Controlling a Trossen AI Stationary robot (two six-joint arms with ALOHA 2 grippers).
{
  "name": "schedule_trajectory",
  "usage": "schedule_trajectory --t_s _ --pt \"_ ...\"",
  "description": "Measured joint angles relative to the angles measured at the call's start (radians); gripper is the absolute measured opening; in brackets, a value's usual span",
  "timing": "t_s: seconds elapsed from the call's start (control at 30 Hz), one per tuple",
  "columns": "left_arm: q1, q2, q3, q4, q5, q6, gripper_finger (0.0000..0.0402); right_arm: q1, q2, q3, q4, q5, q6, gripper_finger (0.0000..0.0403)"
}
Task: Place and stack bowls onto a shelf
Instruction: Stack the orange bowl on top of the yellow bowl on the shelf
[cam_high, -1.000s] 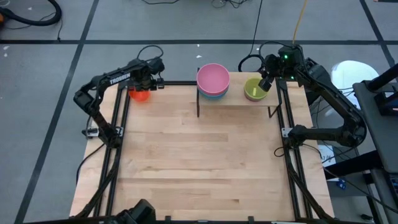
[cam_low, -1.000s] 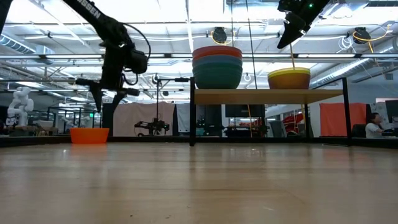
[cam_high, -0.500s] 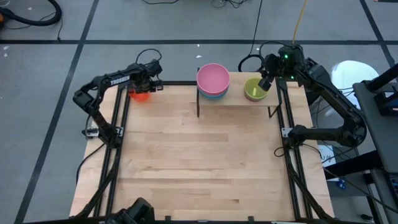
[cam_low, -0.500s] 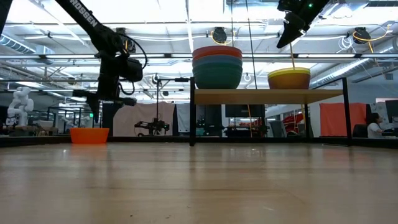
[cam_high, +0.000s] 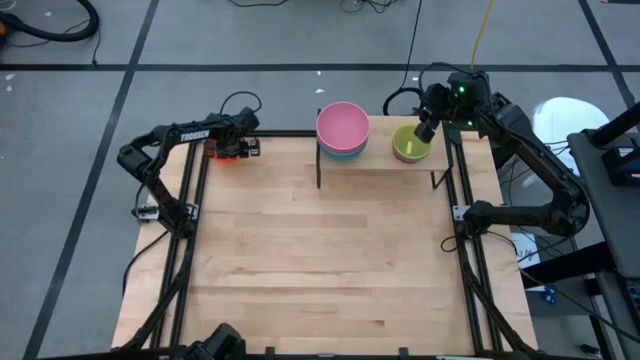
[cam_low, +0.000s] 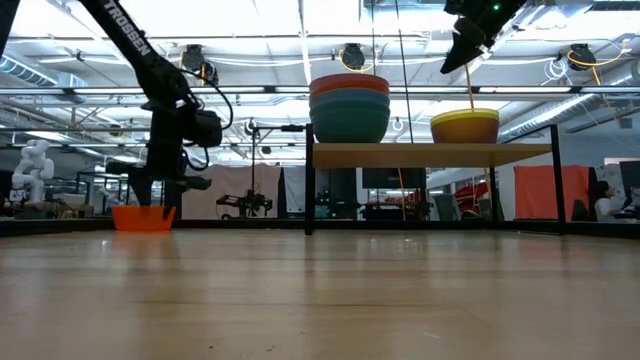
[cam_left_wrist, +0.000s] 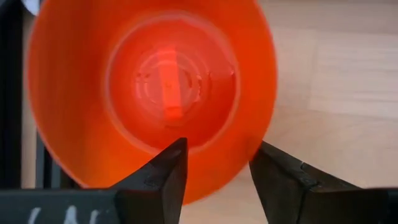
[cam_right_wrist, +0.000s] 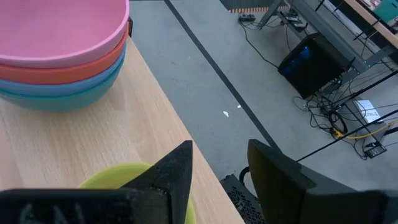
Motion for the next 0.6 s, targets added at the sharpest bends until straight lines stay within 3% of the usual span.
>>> schedule_trajectory --t_s 0.13,0.37,0.6 --pt "0.001 0.0 -0.041 0.041 -0.001 0.025 0.0136 0.0 0.0 0.0 0.009 0.0 0.0 0.0146" --pt "0.0 -0.002 -0.045 0.043 0.057 0.083 0.0014 0.0 0.0 0.0 0.023 0.0 0.01 0.0146" --pt "-0.061 -0.019 -0.044 0.007 0.203 0.121 0.0006 0.0 0.0 0.0 0.022 0.001 0.011 0.0146"
